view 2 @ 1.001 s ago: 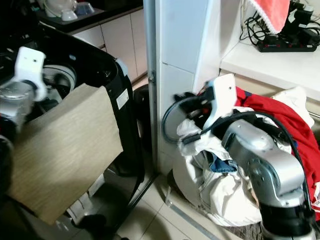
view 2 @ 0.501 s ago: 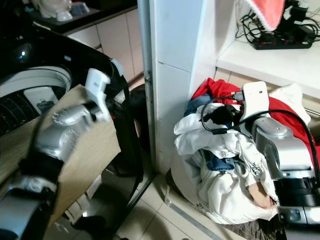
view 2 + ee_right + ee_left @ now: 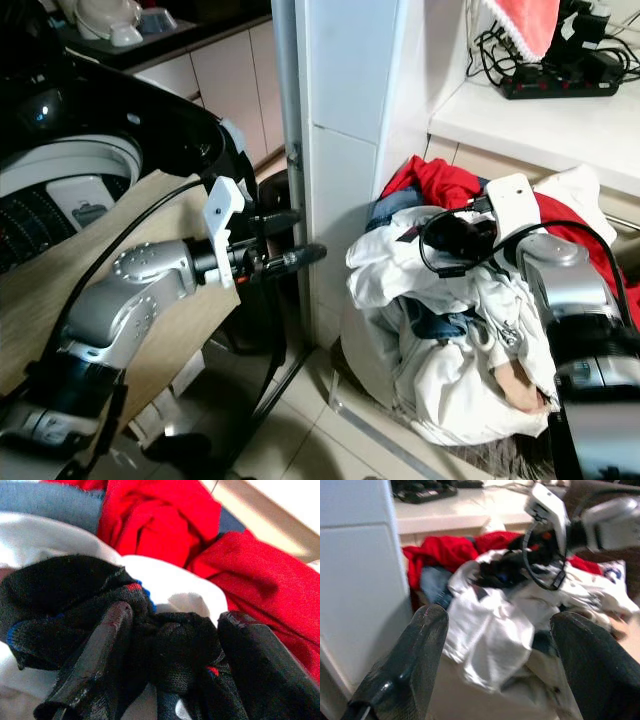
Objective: Clothes washing
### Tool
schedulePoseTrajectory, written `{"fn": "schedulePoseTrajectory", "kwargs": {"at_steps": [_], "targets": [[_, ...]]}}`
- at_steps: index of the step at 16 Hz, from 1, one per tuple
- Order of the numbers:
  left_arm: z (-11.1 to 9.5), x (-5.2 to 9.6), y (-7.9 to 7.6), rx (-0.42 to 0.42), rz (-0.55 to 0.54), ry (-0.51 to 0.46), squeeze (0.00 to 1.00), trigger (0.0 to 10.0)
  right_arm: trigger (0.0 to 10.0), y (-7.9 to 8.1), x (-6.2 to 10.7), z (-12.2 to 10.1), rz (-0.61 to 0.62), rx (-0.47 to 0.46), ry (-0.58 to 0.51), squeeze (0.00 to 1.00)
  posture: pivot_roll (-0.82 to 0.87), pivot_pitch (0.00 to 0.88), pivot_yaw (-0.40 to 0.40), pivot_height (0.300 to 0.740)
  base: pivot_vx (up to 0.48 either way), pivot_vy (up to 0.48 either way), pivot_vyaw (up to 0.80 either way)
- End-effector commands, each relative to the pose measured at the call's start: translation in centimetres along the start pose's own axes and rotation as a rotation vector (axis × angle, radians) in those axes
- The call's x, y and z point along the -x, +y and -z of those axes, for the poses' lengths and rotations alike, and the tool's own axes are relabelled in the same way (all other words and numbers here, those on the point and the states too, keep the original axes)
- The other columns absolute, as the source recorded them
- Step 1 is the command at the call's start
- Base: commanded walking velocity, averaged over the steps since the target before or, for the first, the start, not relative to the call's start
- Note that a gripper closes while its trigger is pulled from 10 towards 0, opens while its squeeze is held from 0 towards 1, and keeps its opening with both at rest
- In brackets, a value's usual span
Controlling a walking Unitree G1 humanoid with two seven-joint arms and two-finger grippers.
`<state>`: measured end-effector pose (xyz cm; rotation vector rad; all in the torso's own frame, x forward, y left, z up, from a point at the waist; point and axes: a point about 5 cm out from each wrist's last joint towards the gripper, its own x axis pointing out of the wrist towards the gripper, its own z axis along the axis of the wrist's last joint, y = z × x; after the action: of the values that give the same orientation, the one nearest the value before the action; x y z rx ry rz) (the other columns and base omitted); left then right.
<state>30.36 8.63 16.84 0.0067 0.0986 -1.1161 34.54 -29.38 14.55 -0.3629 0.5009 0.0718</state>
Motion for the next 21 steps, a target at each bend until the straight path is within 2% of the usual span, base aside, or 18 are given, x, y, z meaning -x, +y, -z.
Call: {"fn": "schedulePoseTrajectory", "kwargs": {"at_steps": [1, 2, 3, 4, 19, 21], "targets": [[-0.1, 0.2, -0.4, -0.001, 0.018, 0.011, 0.0, 10.0, 10.0, 0.0, -0.2, 0.2, -0.017, 0.016, 0.016, 0.0, -0.13, 0.0, 0.082, 0.74, 0.0, 0.0, 0.0], [-0.1, 0.2, -0.5, 0.002, 0.019, 0.016, 0.0, 10.0, 4.9, -0.1, -0.3, 0.3, -0.022, 0.023, 0.019, 0.0, -0.13, 0.0, 0.082, 0.74, 0.0, 0.0, 0.0], [0.0, 0.2, -0.6, 0.002, 0.02, 0.027, 0.0, 10.0, 0.2, -0.1, -0.4, 0.3, -0.027, 0.024, 0.018, 0.0, -0.13, 0.0, 0.081, 0.74, 0.0, 0.0, 0.0], [0.0, 0.2, -0.6, 0.002, 0.017, 0.031, 0.0, 10.0, 0.0, -0.2, -0.4, 0.2, -0.034, 0.025, 0.017, 0.0, -0.13, 0.0, 0.081, 0.74, 0.0, 0.0, 0.0], [-0.1, 0.0, -0.6, 0.005, 0.003, 0.049, 0.0, 10.0, 0.0, -0.8, -0.3, -0.2, -0.064, 0.042, 0.001, 0.0, -0.14, 0.0, 0.082, 0.74, 0.0, 0.0, 0.0], [-0.1, 0.0, -0.6, 0.037, -0.016, 0.047, 0.0, 10.0, 0.0, -1.3, 0.0, -0.5, -0.059, 0.034, -0.013, 0.0, -0.14, 0.0, 0.078, 0.74, 0.0, 0.0, 0.0]]}}
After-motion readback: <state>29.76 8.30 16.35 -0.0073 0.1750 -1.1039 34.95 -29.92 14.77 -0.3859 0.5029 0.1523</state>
